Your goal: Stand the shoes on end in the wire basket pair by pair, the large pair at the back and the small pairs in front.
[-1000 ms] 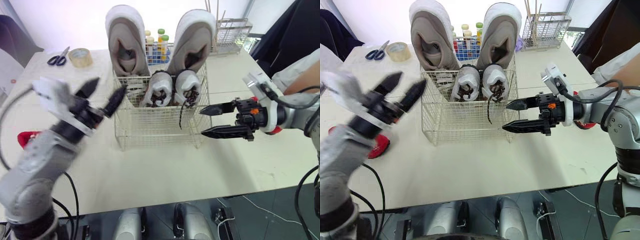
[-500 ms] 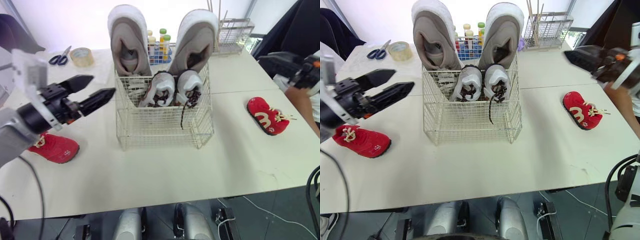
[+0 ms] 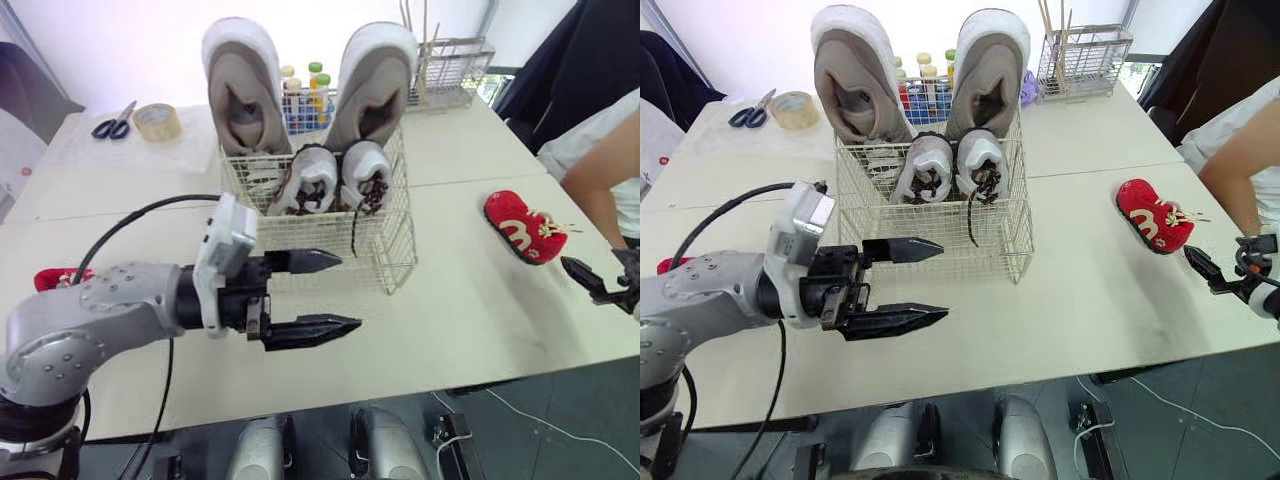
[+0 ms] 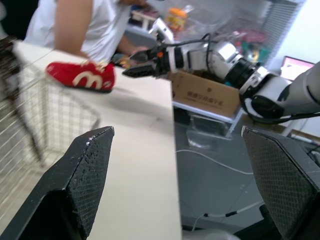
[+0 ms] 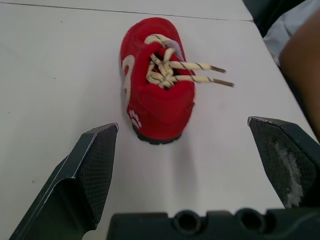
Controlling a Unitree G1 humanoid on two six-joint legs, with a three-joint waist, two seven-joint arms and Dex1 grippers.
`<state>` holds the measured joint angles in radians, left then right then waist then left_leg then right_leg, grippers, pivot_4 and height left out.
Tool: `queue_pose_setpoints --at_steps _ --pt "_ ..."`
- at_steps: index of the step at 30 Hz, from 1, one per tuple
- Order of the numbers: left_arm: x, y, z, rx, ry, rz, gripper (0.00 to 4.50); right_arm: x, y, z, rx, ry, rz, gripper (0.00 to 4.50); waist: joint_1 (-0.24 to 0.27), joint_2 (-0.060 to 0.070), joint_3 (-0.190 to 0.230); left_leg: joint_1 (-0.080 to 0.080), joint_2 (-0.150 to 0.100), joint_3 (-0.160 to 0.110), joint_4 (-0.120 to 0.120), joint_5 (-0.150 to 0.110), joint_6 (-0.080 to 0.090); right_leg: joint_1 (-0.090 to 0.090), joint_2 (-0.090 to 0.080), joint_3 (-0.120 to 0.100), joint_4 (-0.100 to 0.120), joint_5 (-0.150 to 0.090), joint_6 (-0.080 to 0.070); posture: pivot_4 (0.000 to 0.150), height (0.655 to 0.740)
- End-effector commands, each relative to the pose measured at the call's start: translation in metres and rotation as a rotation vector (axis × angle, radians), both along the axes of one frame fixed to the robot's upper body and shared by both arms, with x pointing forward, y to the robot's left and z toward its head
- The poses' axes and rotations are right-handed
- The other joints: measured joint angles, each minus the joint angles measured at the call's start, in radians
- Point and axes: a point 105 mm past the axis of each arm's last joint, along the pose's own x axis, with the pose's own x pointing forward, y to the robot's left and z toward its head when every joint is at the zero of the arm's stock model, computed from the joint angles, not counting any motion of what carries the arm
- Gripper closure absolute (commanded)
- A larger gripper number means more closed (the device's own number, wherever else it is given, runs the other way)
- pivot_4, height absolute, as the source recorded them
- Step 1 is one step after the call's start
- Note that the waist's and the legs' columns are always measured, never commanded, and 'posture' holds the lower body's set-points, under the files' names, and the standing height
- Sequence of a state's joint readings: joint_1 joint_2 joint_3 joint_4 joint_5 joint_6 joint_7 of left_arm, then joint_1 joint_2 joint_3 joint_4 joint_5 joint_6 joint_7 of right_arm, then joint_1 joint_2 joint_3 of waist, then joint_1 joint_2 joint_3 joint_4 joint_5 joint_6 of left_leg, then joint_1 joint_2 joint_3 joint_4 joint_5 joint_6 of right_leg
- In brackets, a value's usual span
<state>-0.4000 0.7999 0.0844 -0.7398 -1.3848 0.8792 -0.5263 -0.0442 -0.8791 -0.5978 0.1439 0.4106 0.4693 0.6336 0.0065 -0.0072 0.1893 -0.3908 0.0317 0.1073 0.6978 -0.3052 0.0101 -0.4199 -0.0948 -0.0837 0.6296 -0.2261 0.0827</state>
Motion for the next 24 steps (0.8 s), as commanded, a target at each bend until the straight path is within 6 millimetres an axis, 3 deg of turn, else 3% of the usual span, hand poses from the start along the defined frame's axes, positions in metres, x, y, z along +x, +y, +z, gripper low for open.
queue_pose_setpoints --at_steps 1,7,16,24 --pt "-0.002 -0.001 0.003 -0.030 -0.015 0.004 0.21 0.008 -0.001 0.003 0.013 -0.053 -0.008 0.00 -0.001 0.000 0.000 0.000 0.000 0.000 0.000 -0.001 0.001 0.000 0.000 0.000 0.000 0.000 0.000 0.150 0.7400" --pt "-0.001 0.003 -0.005 -0.009 0.016 0.036 0.21 0.028 -0.001 -0.026 0.070 -0.025 -0.011 0.00 0.000 0.000 0.000 -0.001 0.000 0.000 0.000 0.000 0.001 -0.001 0.000 0.001 0.000 0.000 0.000 0.150 0.7400" --pt "-0.008 0.001 -0.005 -0.030 0.053 0.053 0.21 0.060 -0.001 -0.041 0.114 -0.049 -0.034 0.00 0.001 0.000 0.000 -0.001 0.000 0.000 0.000 0.000 0.001 -0.001 0.000 0.002 0.000 0.000 0.000 0.150 0.7400" --pt "-0.009 0.003 -0.008 0.027 0.049 0.080 0.21 0.090 0.016 -0.050 0.164 -0.049 -0.015 0.00 -0.015 0.000 0.000 -0.001 0.000 0.000 0.000 0.000 0.001 -0.001 0.000 0.002 0.000 0.000 0.000 0.150 0.7400"
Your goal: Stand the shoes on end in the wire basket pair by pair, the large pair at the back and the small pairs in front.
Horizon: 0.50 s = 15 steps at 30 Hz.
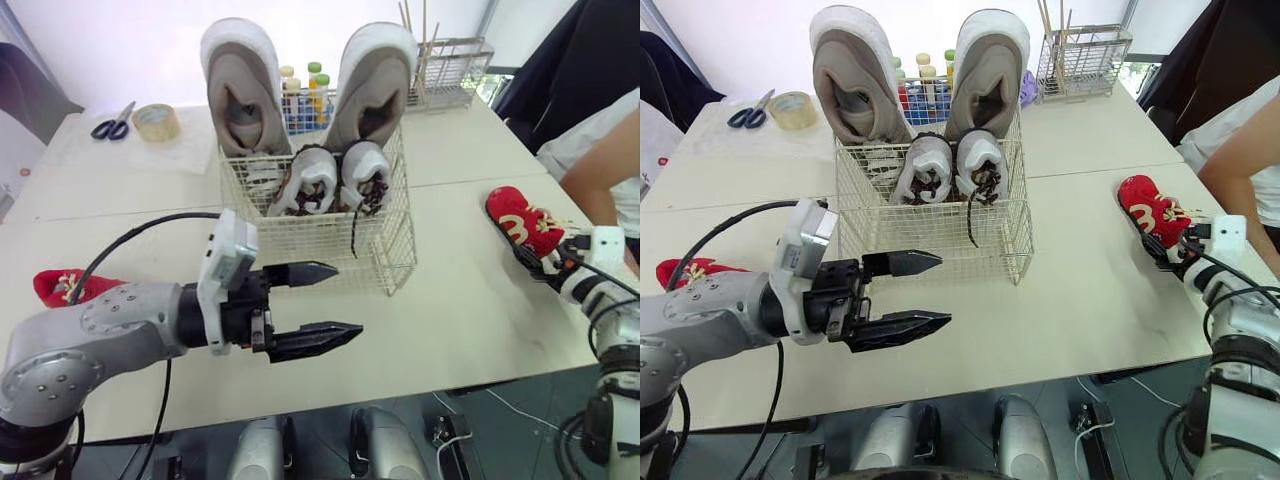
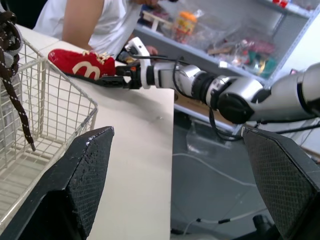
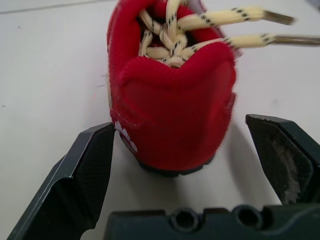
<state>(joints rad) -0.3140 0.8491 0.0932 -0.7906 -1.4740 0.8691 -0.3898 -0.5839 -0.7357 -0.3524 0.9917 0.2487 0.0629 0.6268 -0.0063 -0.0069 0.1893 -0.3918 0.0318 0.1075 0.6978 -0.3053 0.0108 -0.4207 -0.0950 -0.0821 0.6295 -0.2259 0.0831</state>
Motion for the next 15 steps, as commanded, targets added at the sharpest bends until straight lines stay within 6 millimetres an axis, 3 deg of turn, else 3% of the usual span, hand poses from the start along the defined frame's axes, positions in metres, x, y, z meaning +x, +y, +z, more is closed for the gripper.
queue_pose_setpoints --at_steps 1,3,6,10,13,15 --pt "-0.005 0.001 0.002 0.010 -0.025 0.001 0.08 0.009 0.000 0.014 -0.007 -0.056 0.000 0.25 -0.004 0.000 0.000 0.000 0.000 0.000 0.000 0.000 0.000 0.000 0.000 0.000 0.000 0.000 0.000 0.150 0.7400" --pt "-0.005 0.001 0.001 0.013 -0.024 0.010 0.00 0.011 0.001 0.014 -0.008 -0.061 0.000 0.78 -0.006 0.000 0.000 0.000 0.000 0.000 0.000 0.000 0.000 0.000 0.000 0.000 0.000 0.000 0.000 0.150 0.7400" --pt "-0.005 0.002 0.001 0.016 -0.027 0.021 0.00 0.014 0.004 0.013 -0.003 -0.064 -0.002 2.22 -0.006 0.000 0.000 0.000 0.001 0.000 0.000 0.000 0.000 0.000 -0.001 0.000 0.000 0.000 0.000 0.150 0.7400" --pt "-0.003 0.005 0.002 0.026 -0.033 0.029 0.00 0.015 0.004 0.018 -0.005 -0.099 -0.010 2.43 -0.007 0.000 0.000 0.000 0.000 0.000 0.000 0.000 0.000 0.000 -0.001 0.000 0.000 0.000 0.000 0.150 0.7400" --pt "0.003 0.013 0.010 0.014 -0.051 0.051 0.00 0.017 -0.008 0.058 -0.110 -0.231 -0.042 2.43 -0.007 0.001 0.001 0.000 0.001 0.000 0.000 0.000 0.000 0.000 -0.001 0.000 0.000 0.000 0.000 0.150 0.7400" --pt "0.011 0.022 0.023 -0.015 -0.070 0.074 0.00 0.018 -0.019 0.119 -0.216 -0.413 -0.095 2.43 -0.008 0.004 0.002 0.000 0.000 0.000 0.000 0.000 0.000 0.000 -0.001 0.000 0.000 0.000 0.000 0.150 0.7400"
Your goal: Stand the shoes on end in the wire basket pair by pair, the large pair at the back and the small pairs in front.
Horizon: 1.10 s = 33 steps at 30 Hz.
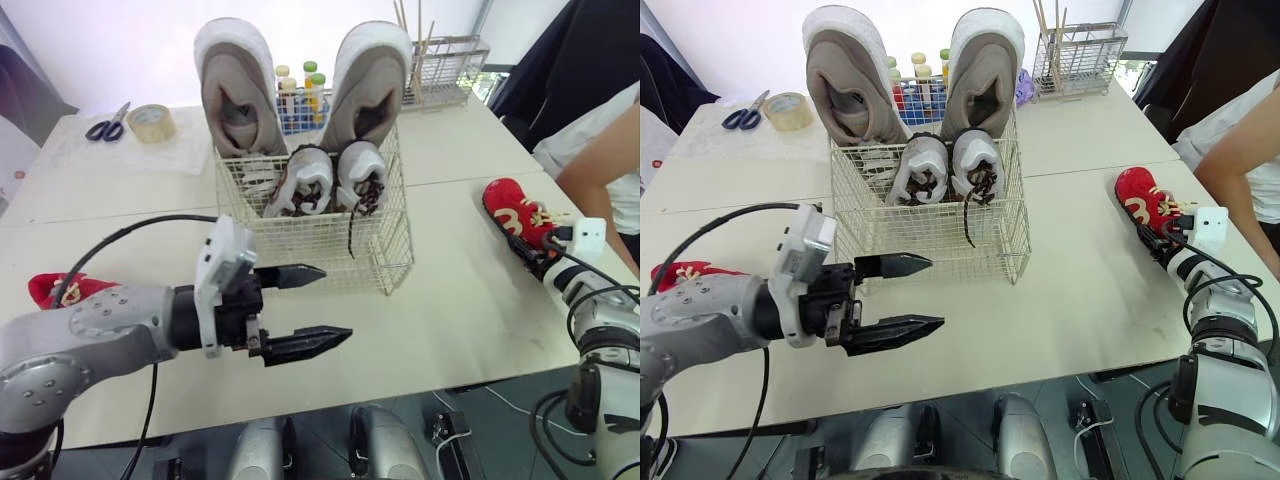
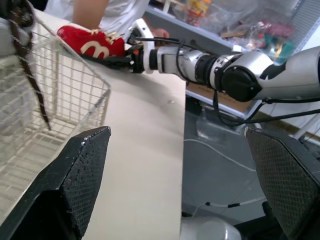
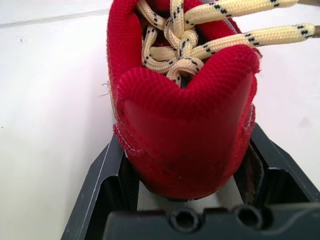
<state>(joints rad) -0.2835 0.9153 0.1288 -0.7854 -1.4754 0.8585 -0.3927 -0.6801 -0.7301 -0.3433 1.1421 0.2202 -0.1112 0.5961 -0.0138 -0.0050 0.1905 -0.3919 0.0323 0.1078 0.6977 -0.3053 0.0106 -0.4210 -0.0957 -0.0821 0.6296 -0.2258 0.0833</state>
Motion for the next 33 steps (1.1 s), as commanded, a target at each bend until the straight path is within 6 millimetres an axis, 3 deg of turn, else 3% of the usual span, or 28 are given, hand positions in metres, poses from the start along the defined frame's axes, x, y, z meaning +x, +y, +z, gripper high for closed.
queue_pose_setpoints --at_steps 1,3,4,6,7,8,10,13,16,18,20,22,25,33 --pt "0.011 0.018 0.033 -0.077 -0.078 0.032 0.00 0.004 -0.021 0.147 -0.231 -0.435 -0.087 2.43 -0.001 0.007 0.004 0.000 0.000 0.000 0.000 0.000 0.000 0.000 0.000 0.000 0.000 0.000 0.000 0.150 0.7400" --pt "0.018 0.029 0.048 -0.114 -0.099 0.048 0.00 -0.003 -0.011 0.235 -0.299 -0.662 -0.074 2.43 -0.007 0.021 0.013 -0.002 -0.001 0.003 0.000 0.000 0.000 -0.004 -0.001 0.003 0.000 0.000 0.000 0.150 0.7400" --pt "0.023 0.035 0.055 -0.130 -0.106 0.056 0.00 -0.010 0.006 0.283 -0.342 -0.775 -0.018 2.43 -0.007 0.023 0.013 -0.002 -0.002 0.006 0.000 0.000 0.001 -0.007 -0.001 0.006 0.002 0.000 0.000 0.150 0.7400" --pt "0.032 0.044 0.062 -0.159 -0.101 0.081 0.00 -0.021 0.046 0.340 -0.459 -0.915 0.119 2.43 -0.010 0.026 0.014 -0.003 -0.002 0.007 -0.002 0.000 0.000 -0.010 0.000 0.008 0.003 0.000 0.001 0.150 0.7400" --pt "0.037 0.049 0.063 -0.168 -0.097 0.098 0.00 -0.025 0.072 0.361 -0.513 -0.964 0.212 2.43 -0.010 0.023 0.013 -0.001 -0.002 0.007 -0.007 0.002 -0.002 -0.011 0.002 0.008 0.002 -0.001 0.000 0.150 0.7400" --pt "0.040 0.053 0.063 -0.162 -0.097 0.108 0.00 -0.032 0.110 0.379 -0.565 -1.008 0.387 2.43 -0.009 0.020 0.012 0.001 -0.001 0.006 -0.015 0.003 -0.005 -0.011 0.004 0.008 0.001 -0.002 -0.001 0.150 0.7400" --pt "0.043 0.059 0.063 -0.155 -0.098 0.115 0.00 -0.044 0.157 0.394 -0.625 -1.043 0.628 2.43 -0.012 0.014 0.009 0.001 0.001 0.000 -0.017 0.003 -0.007 -0.012 0.010 0.008 0.000 -0.005 -0.007 0.150 0.7400" --pt "0.046 0.070 0.071 -0.167 -0.105 0.138 0.00 -0.069 0.216 0.384 -0.643 -0.970 1.058 2.43 -0.022 0.006 0.009 0.001 0.007 -0.002 -0.016 0.001 -0.010 -0.012 0.014 0.006 0.001 -0.007 -0.011 0.150 0.7400" --pt "0.049 0.089 0.073 -0.125 -0.115 0.224 0.00 -0.112 0.258 0.342 -0.589 -0.763 1.543 2.43 -0.005 0.004 0.011 -0.002 0.009 -0.003 -0.013 0.001 -0.010 -0.012 0.009 0.003 0.002 -0.006 -0.010 0.150 0.7400" --pt "0.045 0.107 0.073 -0.099 -0.094 0.274 0.00 -0.127 0.271 0.301 -0.642 -0.559 1.751 2.43 0.005 0.004 0.011 -0.004 0.006 -0.004 -0.013 0.001 -0.008 -0.013 0.006 0.002 0.002 -0.005 -0.009 0.150 0.7400" --pt "0.038 0.120 0.076 -0.094 -0.063 0.286 0.00 -0.133 0.278 0.276 -0.701 -0.447 1.837 2.43 0.010 0.004 0.011 -0.008 0.005 -0.006 -0.013 0.000 -0.007 -0.014 0.005 -0.001 0.002 -0.005 -0.009 0.150 0.7400" --pt "0.035 0.133 0.075 -0.046 -0.049 0.324 0.00 -0.136 0.284 0.264 -0.732 -0.403 1.892 2.43 0.007 0.003 0.010 -0.014 0.003 -0.006 -0.011 0.000 -0.007 -0.021 0.003 -0.002 0.001 -0.005 -0.009 0.150 0.7400" --pt "0.038 0.147 0.078 0.028 -0.081 0.374 0.00 -0.126 0.294 0.244 -0.905 -0.364 1.918 2.43 0.001 0.003 0.010 -0.016 0.001 -0.005 -0.007 -0.001 -0.006 -0.022 0.002 -0.002 0.002 -0.004 -0.007 0.150 0.7400" --pt "0.020 0.087 0.107 -0.171 -0.036 -0.018 0.00 -0.121 0.315 0.248 -1.141 -0.486 1.966 2.43 0.000 0.002 0.010 -0.016 0.001 -0.006 -0.002 -0.001 -0.006 -0.022 0.001 -0.002 0.006 -0.004 -0.006 0.150 0.7400"
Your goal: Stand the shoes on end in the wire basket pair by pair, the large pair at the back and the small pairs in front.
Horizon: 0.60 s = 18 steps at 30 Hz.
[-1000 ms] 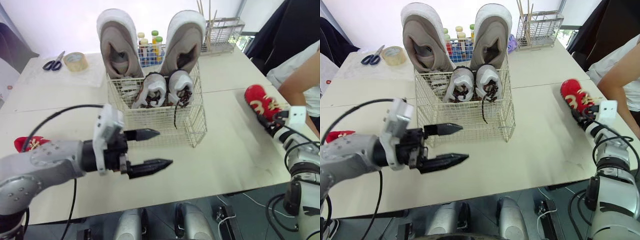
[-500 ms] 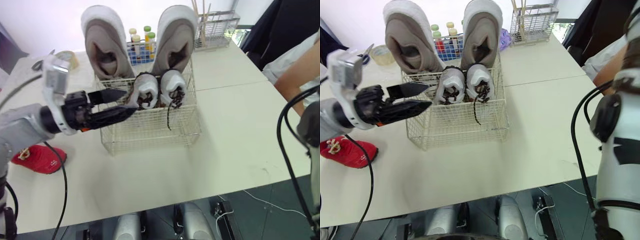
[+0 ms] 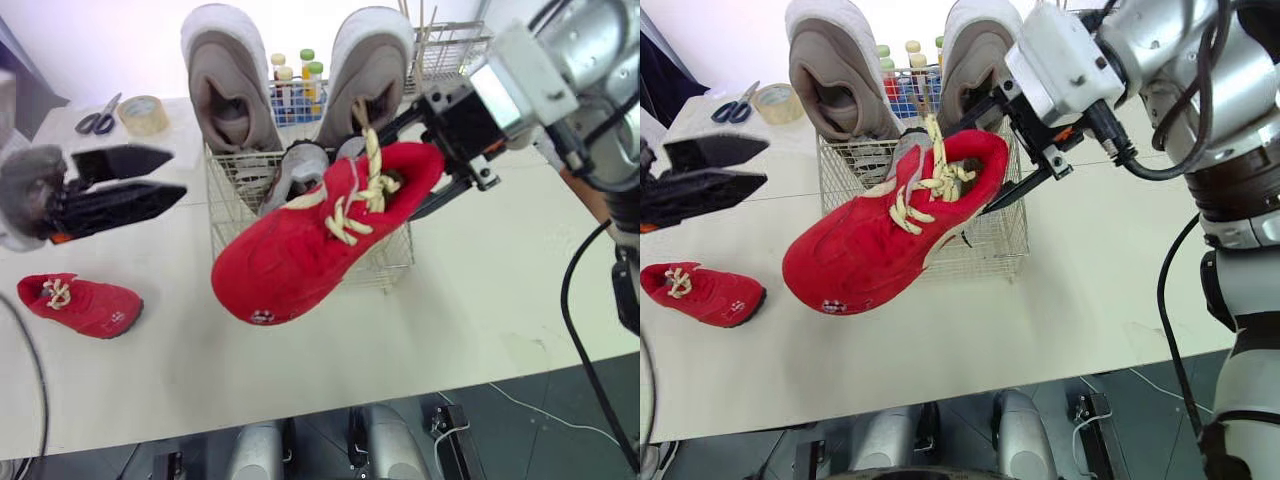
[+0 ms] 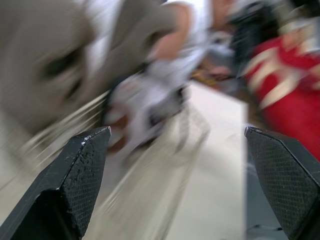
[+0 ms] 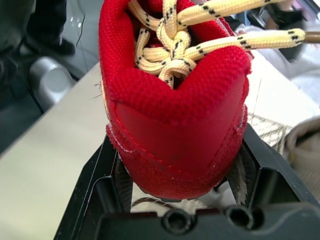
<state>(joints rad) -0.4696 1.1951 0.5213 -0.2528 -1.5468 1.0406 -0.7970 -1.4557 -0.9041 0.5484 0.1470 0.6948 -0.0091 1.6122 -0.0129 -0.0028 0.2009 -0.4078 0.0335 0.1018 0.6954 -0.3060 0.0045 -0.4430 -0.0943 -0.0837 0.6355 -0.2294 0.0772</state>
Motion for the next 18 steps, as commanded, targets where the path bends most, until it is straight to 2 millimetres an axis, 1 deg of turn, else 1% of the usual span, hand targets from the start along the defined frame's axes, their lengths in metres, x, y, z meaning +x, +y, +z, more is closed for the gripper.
queue_pose_setpoints --at_steps 1,3,5,8,11,13,18 --pt "-0.007 -0.020 0.006 -0.076 0.055 -0.152 0.00 -0.002 0.005 0.013 0.010 -0.118 0.058 2.43 -0.001 0.000 0.000 0.000 0.000 0.000 0.000 0.000 0.000 0.000 0.000 0.000 0.000 0.000 0.000 0.150 0.7400" --pt "-0.007 -0.031 -0.008 -0.025 0.119 -0.224 0.00 -0.001 0.006 0.009 -0.015 -0.136 0.064 2.43 -0.001 -0.001 0.000 0.000 0.000 0.000 0.001 0.000 0.000 0.000 0.000 0.000 0.001 0.000 0.000 0.150 0.7400" --pt "-0.006 -0.037 -0.019 0.002 0.178 -0.270 0.00 -0.002 0.006 0.006 -0.033 -0.149 0.081 2.43 -0.001 -0.001 0.000 0.000 0.000 0.000 0.002 0.000 0.000 0.000 0.000 0.000 0.002 0.000 0.000 0.150 0.7400" --pt "-0.004 -0.041 -0.024 0.007 0.217 -0.319 0.00 -0.004 0.007 0.005 -0.044 -0.173 0.100 2.43 0.000 -0.001 0.000 0.000 -0.001 0.000 0.003 0.000 0.000 0.000 0.000 0.000 0.004 0.000 0.000 0.150 0.7400" --pt "-0.006 -0.047 -0.023 0.012 0.231 -0.374 0.00 0.001 0.007 0.003 -0.067 -0.211 0.090 2.43 0.000 -0.001 0.000 0.000 -0.001 0.000 0.004 0.000 0.000 0.000 0.001 0.000 0.004 0.000 0.000 0.150 0.7400" --pt "-0.011 -0.050 -0.028 0.042 0.247 -0.405 0.00 0.005 0.006 0.002 -0.081 -0.222 0.076 2.43 -0.001 -0.001 0.000 0.000 -0.001 0.000 0.004 0.000 0.000 0.000 0.000 0.000 0.004 0.000 0.000 0.150 0.7400" --pt "-0.021 -0.048 -0.044 0.093 0.304 -0.432 0.00 0.010 0.005 0.002 -0.086 -0.225 0.050 2.43 -0.001 -0.001 0.000 0.000 0.000 0.000 0.004 0.000 0.000 0.000 0.000 0.000 0.004 0.000 0.000 0.150 0.7400"
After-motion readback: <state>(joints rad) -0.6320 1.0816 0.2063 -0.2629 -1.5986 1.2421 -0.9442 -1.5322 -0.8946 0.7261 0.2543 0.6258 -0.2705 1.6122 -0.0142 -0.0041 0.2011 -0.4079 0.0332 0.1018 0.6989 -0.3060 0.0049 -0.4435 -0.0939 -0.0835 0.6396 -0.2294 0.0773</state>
